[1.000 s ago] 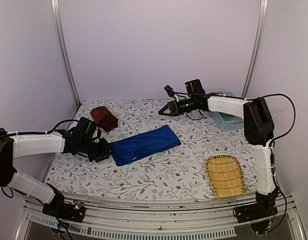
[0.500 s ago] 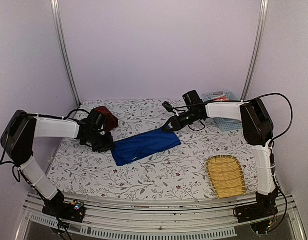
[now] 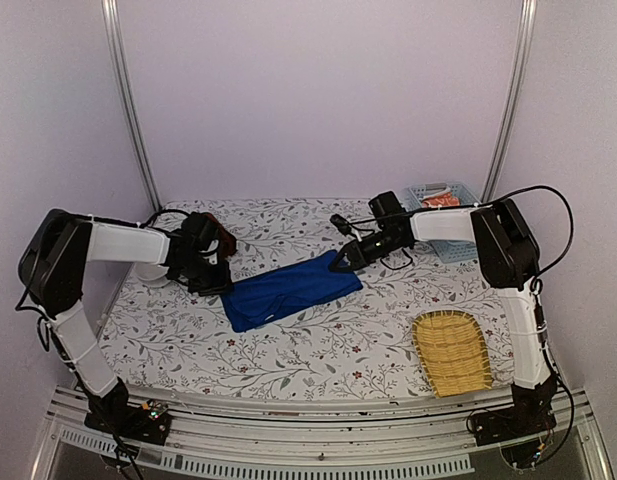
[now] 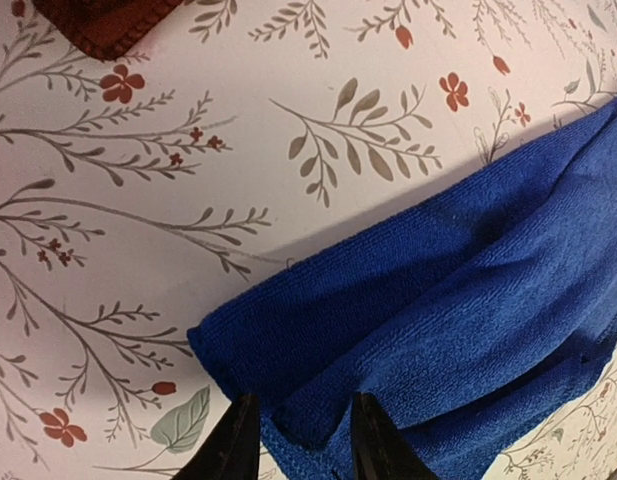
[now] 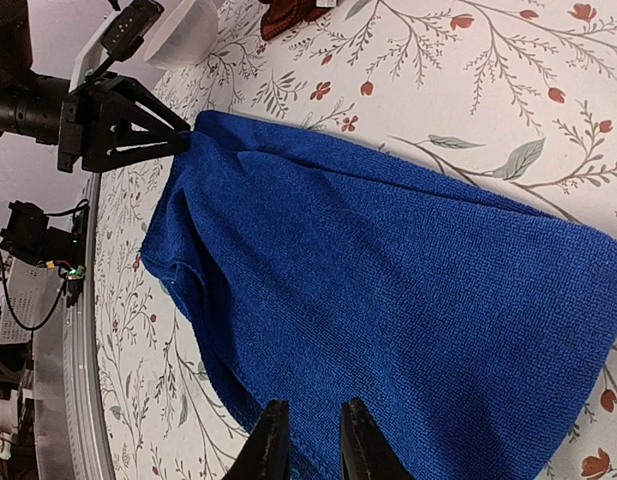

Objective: Roll the towels
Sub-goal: Fold the towel at the center of the board, then smooth out the towel at the center of the board.

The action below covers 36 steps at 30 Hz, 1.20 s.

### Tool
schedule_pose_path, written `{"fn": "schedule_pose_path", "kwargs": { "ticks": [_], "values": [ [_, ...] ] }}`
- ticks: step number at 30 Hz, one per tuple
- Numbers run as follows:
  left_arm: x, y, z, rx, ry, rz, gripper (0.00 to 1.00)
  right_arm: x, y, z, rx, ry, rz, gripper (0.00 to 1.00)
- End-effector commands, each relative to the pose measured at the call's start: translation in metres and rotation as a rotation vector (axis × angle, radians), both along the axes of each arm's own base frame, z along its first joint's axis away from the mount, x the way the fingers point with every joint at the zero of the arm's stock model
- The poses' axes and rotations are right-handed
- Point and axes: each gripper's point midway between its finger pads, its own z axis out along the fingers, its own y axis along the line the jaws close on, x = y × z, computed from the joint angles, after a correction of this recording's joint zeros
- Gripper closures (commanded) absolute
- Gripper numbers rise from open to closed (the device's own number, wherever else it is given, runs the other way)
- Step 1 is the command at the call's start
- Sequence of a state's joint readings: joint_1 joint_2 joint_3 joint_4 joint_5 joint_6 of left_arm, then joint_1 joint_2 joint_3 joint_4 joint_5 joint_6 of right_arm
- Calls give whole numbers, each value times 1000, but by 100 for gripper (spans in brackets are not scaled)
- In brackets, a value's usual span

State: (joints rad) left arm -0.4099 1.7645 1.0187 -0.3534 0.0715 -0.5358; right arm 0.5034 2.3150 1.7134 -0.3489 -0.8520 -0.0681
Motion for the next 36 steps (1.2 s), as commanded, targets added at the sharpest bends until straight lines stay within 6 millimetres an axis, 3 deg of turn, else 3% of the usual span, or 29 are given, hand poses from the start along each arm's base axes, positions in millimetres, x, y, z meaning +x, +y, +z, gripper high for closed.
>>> {"fn": "schedule_pose_path", "kwargs": {
  "ticks": [1, 5, 7, 9, 14, 16, 25, 30, 34, 36],
  "values": [
    [0, -3, -3, 15, 16, -53, 68, -3, -3, -11, 3, 46, 6, 79],
    [-1, -1, -8, 30, 24, -54, 83, -1, -5, -11, -1, 43, -2, 80],
    [1, 2, -4, 45, 15, -41, 94, -2, -7, -31, -25, 77, -10, 80],
    [4, 5, 8, 50, -14, -24, 100, -1, -9, -34, -32, 80, -15, 80],
    [6, 12, 43, 49, -67, -8, 100, 3, -13, -39, -64, 75, -37, 79],
    [6, 20, 47, 59, -57, 9, 100, 3, -13, -42, -68, 78, -38, 78],
    [-3, 42, -1, 84, 100, 31, 100, 3, -16, -57, -97, 109, -47, 78],
    [10, 43, -2, 85, 68, 48, 100, 2, -16, -63, -106, 118, -46, 78],
    [15, 55, 18, 131, 23, 127, 79, 2, -17, -64, -109, 121, -45, 78],
    [8, 56, 32, 129, 1, 159, 75, 1, -17, -65, -111, 120, -43, 78]
  ]
}}
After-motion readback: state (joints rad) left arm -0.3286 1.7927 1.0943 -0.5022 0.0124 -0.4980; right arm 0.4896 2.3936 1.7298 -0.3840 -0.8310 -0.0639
